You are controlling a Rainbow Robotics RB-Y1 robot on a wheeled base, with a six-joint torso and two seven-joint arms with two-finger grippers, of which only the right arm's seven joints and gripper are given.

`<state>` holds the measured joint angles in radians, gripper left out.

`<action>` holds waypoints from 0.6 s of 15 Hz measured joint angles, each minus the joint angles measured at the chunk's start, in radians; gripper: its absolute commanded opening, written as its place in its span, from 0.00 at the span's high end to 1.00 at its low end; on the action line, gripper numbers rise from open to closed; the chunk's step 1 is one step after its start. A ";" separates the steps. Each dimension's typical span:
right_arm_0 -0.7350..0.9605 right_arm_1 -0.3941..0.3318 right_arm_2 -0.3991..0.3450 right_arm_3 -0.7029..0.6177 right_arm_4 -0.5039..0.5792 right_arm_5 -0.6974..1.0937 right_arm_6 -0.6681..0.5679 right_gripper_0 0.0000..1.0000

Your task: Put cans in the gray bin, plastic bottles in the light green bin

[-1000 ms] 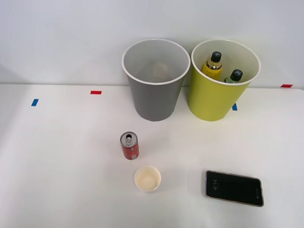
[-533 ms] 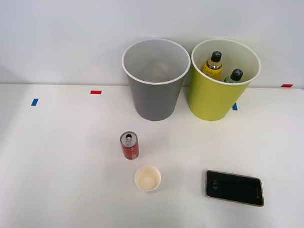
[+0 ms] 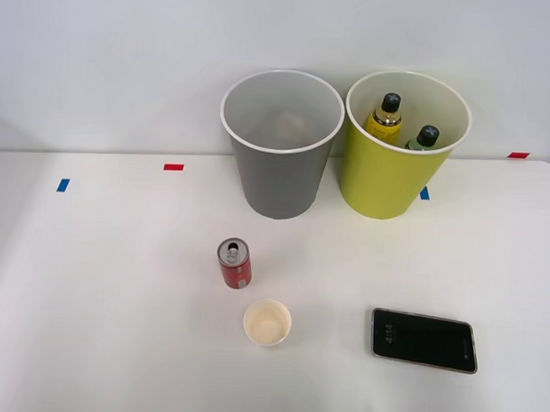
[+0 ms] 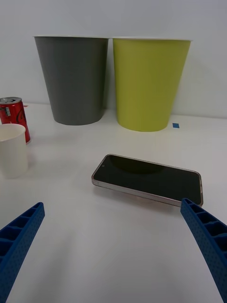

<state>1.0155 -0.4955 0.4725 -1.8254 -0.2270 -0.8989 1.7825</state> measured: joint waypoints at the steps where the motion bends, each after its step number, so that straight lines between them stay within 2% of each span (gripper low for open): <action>1: 0.000 0.000 0.000 0.000 0.000 0.000 0.000 0.00; 9: 0.000 0.000 0.000 0.000 0.000 0.000 0.000 0.00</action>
<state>1.0155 -0.4955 0.4725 -1.8254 -0.2270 -0.8989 1.7825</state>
